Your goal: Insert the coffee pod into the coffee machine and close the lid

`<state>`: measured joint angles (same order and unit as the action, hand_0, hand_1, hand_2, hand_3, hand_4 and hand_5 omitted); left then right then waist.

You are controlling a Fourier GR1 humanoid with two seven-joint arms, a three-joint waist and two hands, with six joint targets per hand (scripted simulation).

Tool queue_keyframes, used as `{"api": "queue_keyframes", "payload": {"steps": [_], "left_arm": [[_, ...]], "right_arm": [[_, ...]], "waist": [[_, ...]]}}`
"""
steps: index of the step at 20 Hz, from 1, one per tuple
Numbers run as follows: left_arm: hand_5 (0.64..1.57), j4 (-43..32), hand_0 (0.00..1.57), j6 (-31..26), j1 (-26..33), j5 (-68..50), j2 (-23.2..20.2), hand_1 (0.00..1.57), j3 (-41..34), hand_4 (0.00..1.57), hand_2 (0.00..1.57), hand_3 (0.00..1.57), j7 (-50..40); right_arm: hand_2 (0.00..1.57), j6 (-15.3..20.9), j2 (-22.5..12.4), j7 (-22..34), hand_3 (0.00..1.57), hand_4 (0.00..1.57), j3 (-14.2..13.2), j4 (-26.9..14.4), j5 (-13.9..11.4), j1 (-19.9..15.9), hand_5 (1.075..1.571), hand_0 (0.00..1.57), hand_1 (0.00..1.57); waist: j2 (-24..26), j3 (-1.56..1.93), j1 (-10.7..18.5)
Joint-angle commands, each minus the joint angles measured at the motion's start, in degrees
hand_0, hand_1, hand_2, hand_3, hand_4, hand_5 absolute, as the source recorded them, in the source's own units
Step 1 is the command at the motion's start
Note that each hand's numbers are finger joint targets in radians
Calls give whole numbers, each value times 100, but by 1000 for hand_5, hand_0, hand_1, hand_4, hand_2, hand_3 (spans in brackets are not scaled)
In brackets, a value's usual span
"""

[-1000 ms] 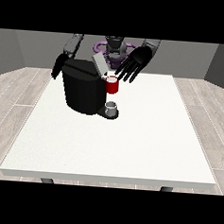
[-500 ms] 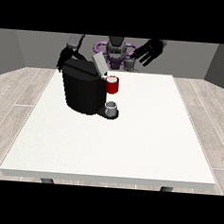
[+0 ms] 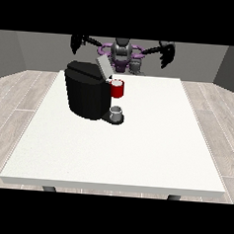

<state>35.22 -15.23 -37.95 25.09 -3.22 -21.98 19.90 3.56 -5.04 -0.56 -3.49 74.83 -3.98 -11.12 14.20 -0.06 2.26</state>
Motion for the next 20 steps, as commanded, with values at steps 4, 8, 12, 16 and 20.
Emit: {"api": "queue_keyframes", "payload": {"steps": [4,8,12,16,20], "left_arm": [[1571,376,0,-58,597,-425,311,0,261,420,0,0,-198],[1571,960,0,-148,787,-905,317,0,435,353,0,0,-501],[1571,1428,0,-106,1019,-1339,320,0,1129,411,0,0,-857],[1571,1754,0,-357,1279,-1153,296,0,922,394,0,0,-513],[1571,2408,0,-74,1303,-1342,320,0,1154,382,0,0,-1003]], "right_arm": [[0,-205,-364,139,0,251,-19,48,-117,-490,1571,0,0],[0,-381,-603,183,0,0,-441,-119,206,-659,1571,0,0],[0,-266,-705,265,0,108,-656,-748,188,-936,1571,0,0],[0,-172,-409,906,0,83,-685,-611,529,-1472,1571,0,0],[0,-349,-469,483,0,97,-887,-984,772,-1487,1571,0,0]], "waist": [[152,7,553],[-6,8,631],[-16,9,994],[-400,6,1038],[-693,8,941]]}}
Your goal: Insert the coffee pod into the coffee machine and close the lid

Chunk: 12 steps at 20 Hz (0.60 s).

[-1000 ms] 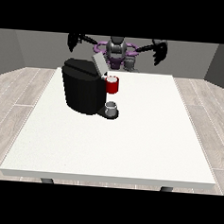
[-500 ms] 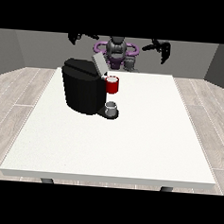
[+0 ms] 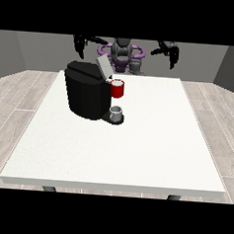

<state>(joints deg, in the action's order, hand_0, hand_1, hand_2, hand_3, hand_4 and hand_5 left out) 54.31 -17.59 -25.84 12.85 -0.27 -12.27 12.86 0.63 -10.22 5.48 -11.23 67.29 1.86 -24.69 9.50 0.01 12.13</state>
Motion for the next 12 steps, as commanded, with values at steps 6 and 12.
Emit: {"api": "queue_keyframes", "payload": {"steps": [6,12], "left_arm": [[1571,1206,0,123,595,-268,-109,0,310,323,0,0,-283],[1571,2326,0,99,1136,-591,23,0,710,349,0,0,-875]], "right_arm": [[0,9,-17,220,0,0,49,-499,77,-738,1571,0,0],[0,-315,-146,-59,0,0,-19,-942,222,-820,1571,0,0]], "waist": [[-534,-1,14],[-579,1,50]]}}
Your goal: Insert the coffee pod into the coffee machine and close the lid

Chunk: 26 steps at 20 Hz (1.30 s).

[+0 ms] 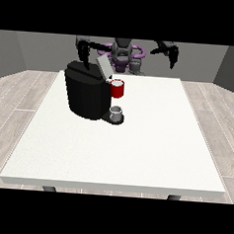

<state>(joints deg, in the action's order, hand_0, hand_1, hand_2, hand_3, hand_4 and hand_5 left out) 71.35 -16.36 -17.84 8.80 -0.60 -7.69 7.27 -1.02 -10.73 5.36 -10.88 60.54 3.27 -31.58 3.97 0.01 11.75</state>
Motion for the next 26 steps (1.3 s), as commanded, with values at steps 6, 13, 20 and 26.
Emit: {"api": "queue_keyframes", "payload": {"steps": [6,13,20,26], "left_arm": [[1571,726,0,109,629,-170,-219,0,-20,374,0,0,18],[1571,1215,0,261,396,-244,-259,0,58,316,0,0,-430],[1571,958,0,94,477,-321,-556,0,-134,348,0,0,-148],[1571,1007,0,129,310,-259,-451,0,47,363,0,0,-127]], "right_arm": [[0,-209,173,-162,0,0,399,-107,-137,-201,1571,0,0],[0,-2,84,-280,0,204,325,-457,-275,-868,1571,0,0],[0,76,180,-152,0,119,734,-320,-662,-1251,1571,0,0],[0,143,188,-6,0,0,734,-311,-721,-1736,1571,0,0]], "waist": [[-321,-1,-328],[-593,0,-121],[-770,-2,-52],[-996,-1,177]]}}
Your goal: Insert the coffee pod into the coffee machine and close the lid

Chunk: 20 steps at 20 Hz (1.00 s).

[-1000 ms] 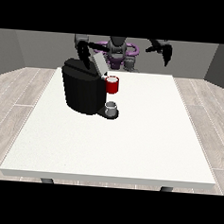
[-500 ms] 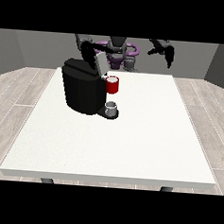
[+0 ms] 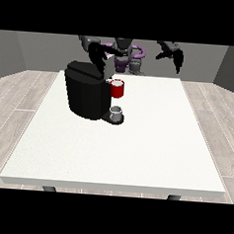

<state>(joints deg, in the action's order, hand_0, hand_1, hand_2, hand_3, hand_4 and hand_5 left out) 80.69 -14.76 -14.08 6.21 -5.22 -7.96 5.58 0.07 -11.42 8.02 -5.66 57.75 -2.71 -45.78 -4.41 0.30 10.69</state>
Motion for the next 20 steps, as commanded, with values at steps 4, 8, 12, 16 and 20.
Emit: {"api": "queue_keyframes", "payload": {"steps": [4,8,12,16,20], "left_arm": [[1571,55,0,23,66,145,150,0,276,362,0,0,103],[1571,82,0,170,-436,276,258,0,417,383,0,0,-81],[1571,-21,0,-14,-460,192,187,0,419,331,0,0,43],[1571,-73,0,-146,-749,54,92,0,325,379,0,0,51],[1571,-20,0,-72,-785,198,172,0,479,398,0,0,116]], "right_arm": [[0,9,294,-257,0,0,367,182,-241,-310,1571,0,0],[0,123,150,98,0,82,465,274,-506,-767,1571,0,0],[0,157,-24,328,0,259,418,437,-614,-1003,1571,0,0],[0,230,-148,683,0,96,288,605,-648,-1320,1571,0,0],[0,138,-246,896,0,87,343,872,-750,-1228,1571,0,0]], "waist": [[-115,-30,392],[-405,-29,625],[-479,-31,803],[-729,-34,1148],[-739,-30,1353]]}}
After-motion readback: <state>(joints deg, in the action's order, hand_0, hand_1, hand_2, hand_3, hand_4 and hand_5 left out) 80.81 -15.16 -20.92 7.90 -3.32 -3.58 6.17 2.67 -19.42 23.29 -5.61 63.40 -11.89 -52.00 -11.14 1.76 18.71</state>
